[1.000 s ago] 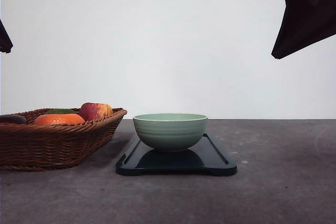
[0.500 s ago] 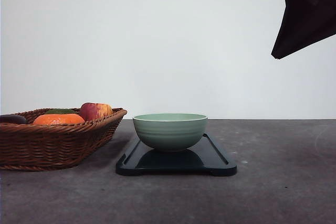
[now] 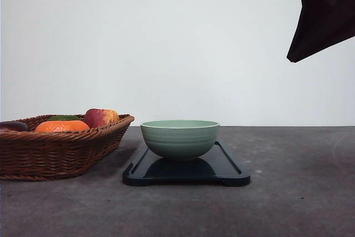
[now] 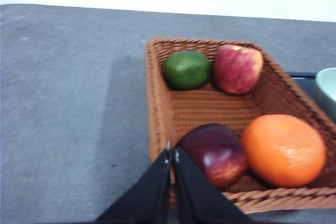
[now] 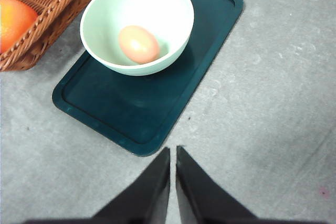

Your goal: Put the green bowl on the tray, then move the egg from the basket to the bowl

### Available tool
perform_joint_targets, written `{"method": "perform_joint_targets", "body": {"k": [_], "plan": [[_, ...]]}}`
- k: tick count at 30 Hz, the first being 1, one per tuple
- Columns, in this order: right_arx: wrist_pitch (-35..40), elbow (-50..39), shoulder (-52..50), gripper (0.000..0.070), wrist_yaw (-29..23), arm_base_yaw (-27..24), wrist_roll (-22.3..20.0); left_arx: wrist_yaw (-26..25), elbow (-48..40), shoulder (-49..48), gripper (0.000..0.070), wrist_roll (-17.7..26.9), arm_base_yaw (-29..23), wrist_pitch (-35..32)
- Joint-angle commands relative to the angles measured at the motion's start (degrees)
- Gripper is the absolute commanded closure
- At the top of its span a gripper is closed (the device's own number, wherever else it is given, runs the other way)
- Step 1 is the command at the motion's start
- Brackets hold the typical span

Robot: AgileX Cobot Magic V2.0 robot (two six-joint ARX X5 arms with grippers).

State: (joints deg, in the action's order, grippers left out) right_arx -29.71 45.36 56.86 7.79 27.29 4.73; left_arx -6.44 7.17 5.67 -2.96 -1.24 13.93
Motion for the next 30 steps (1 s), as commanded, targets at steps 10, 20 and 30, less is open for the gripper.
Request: {"method": "perform_joint_targets", "body": {"k": [10,20,30], "plan": [[0.5,0.0,0.3,0.0690,0.1,0.3,-0.3,0.0,-6.1,-5.6,0.0700,0.6,-1.9,-7.6],[0.5,0.0,0.3,0.0690,0.1,0.3,-0.3,0.0,-6.4,-5.5,0.0700,0.6,-2.1,-8.0],[0.5,0.0,0.3,0.0690,0.1,0.3,-0.3,0.0,-6.4,-5.5,0.0700,0.6,-2.1,-7.9]]}}
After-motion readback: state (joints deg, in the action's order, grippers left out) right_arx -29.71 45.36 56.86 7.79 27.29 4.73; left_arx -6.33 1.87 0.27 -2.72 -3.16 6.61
